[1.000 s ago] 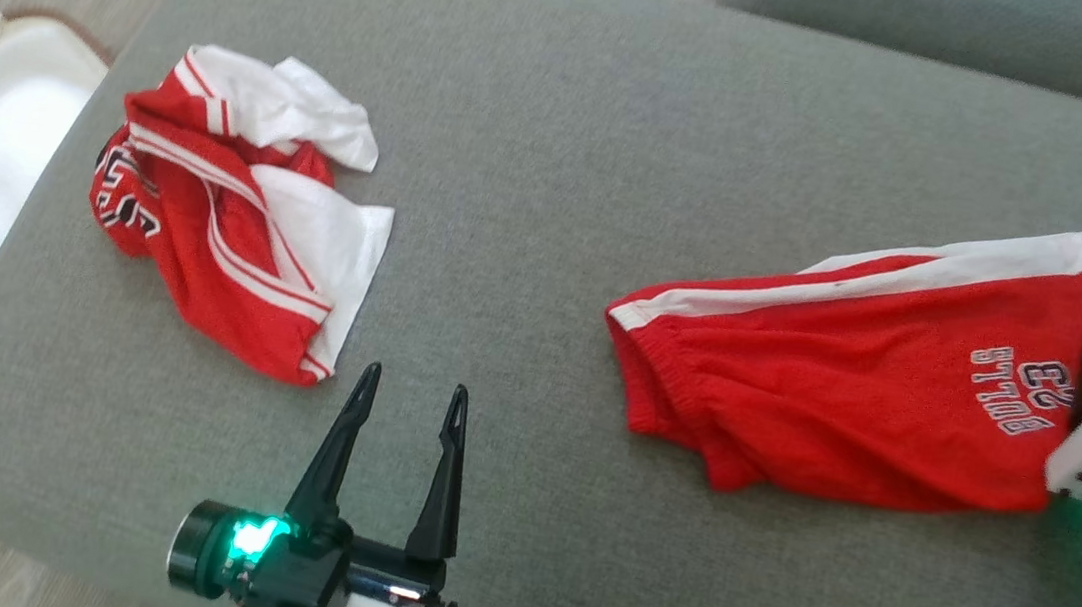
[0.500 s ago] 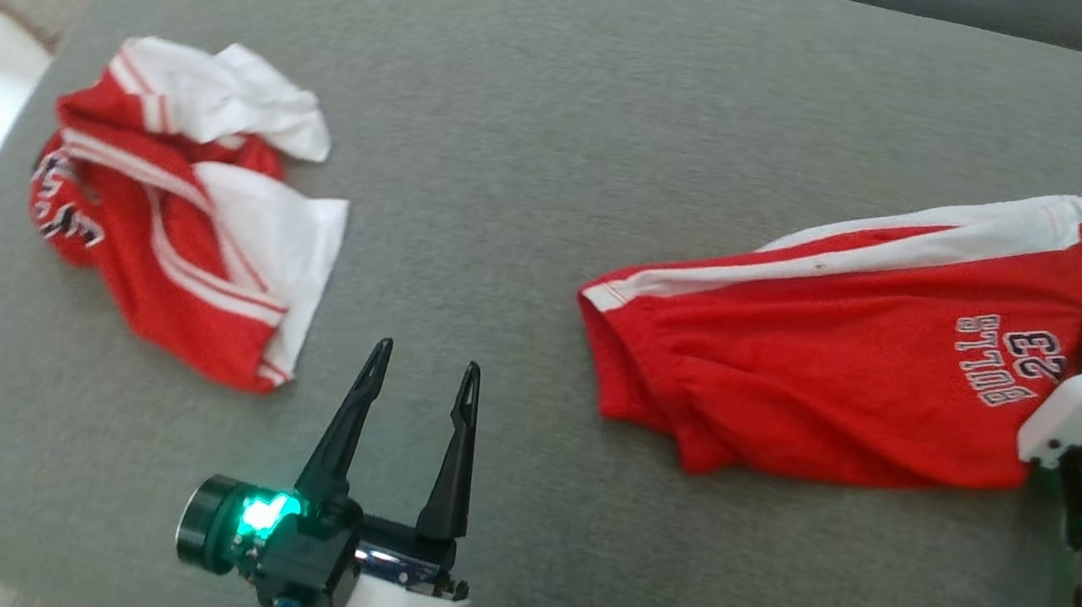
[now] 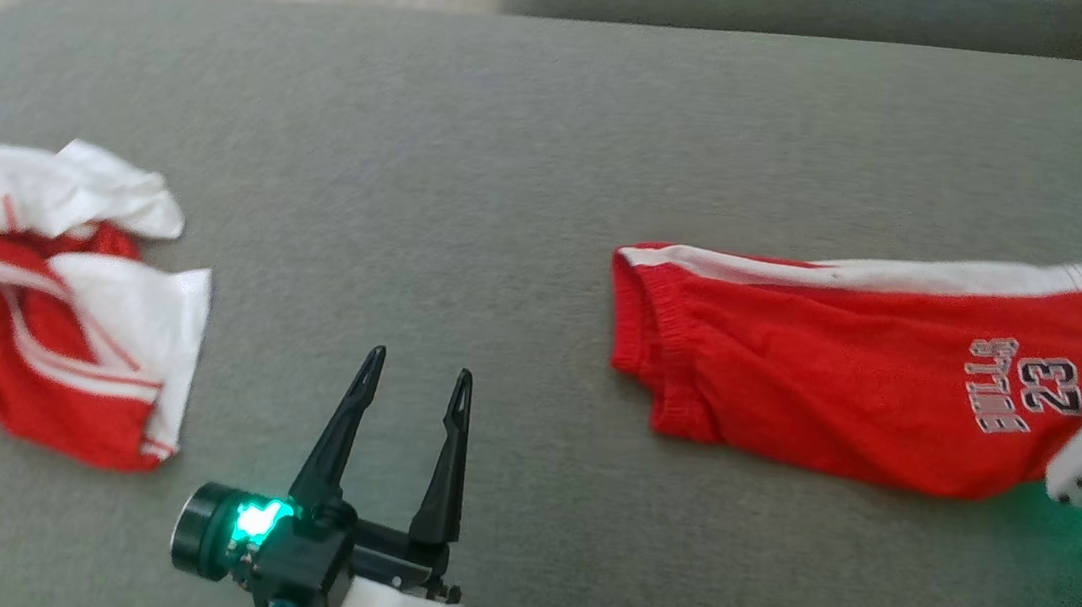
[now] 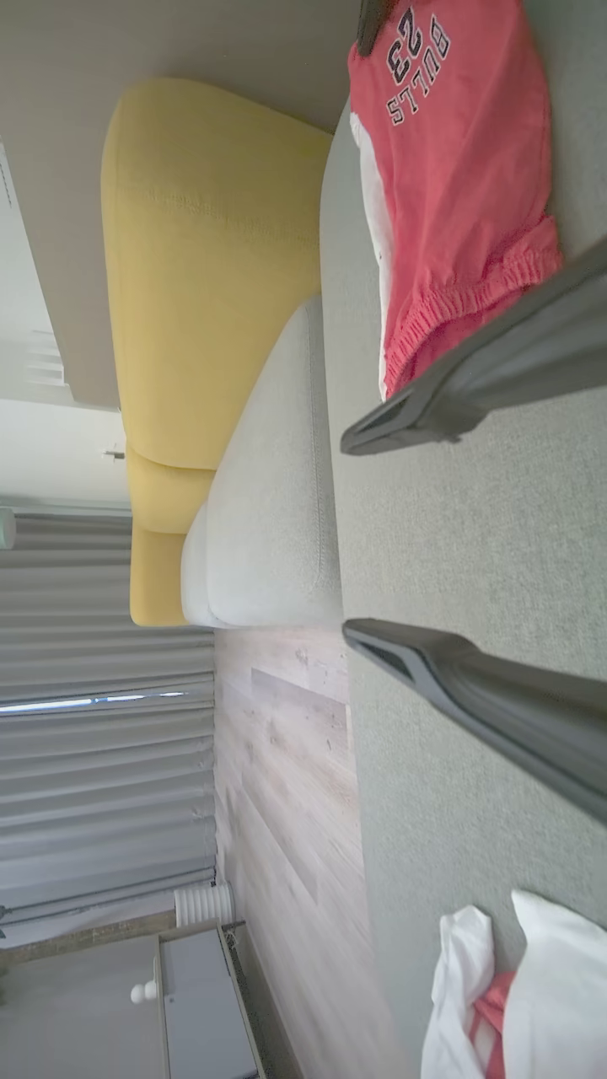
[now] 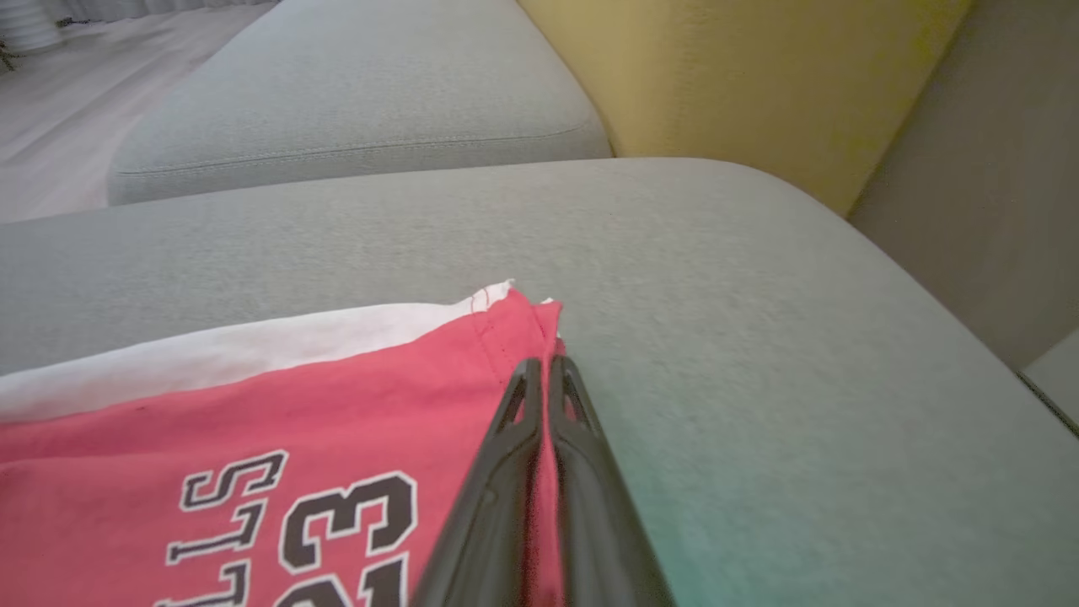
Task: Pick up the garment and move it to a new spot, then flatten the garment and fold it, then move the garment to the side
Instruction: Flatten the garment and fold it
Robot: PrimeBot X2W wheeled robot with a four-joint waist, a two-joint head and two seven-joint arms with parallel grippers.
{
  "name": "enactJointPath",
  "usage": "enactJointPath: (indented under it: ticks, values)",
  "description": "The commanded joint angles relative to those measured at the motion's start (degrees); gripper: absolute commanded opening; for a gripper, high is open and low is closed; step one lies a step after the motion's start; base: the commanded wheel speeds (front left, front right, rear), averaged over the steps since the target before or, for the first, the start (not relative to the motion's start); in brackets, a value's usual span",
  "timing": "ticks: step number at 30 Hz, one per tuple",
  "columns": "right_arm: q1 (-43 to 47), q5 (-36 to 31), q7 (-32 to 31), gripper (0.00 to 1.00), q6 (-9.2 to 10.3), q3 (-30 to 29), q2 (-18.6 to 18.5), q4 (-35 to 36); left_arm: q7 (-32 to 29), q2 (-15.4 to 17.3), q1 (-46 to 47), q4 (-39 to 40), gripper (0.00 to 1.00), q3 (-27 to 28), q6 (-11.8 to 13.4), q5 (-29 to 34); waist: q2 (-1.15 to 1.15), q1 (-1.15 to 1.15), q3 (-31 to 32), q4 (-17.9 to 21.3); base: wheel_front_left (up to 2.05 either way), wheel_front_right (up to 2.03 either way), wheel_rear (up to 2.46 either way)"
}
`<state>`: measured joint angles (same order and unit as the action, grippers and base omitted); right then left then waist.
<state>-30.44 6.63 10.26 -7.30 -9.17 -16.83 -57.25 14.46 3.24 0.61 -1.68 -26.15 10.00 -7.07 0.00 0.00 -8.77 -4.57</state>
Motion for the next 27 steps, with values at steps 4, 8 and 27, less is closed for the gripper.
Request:
enactJointPath:
  ticks: [4,8,27]
  values:
    - [1.9,-0.8,0.8,0.00,-0.19,-0.3,-1.5,4.3,0.5,-0.4,-0.4,1.4,1.00,1.6,-0.3,0.2,0.00,0.00,2.4,3.4,0.00,0.00,0.00]
    - [2.7,-1.5,0.7,0.00,-0.19,-0.9,-0.3,8.3,0.5,-0.4,-0.6,1.1,1.00,1.3,-0.3,0.0,0.00,0.00,3.4,4.0,0.00,0.00,0.00]
    - [9.4,-1.2,-5.1,0.00,-0.19,16.9,13.5,30.6,0.5,-0.4,-2.1,-1.6,1.00,0.9,-2.2,-0.2,0.00,0.00,8.1,-0.2,0.00,0.00,0.00]
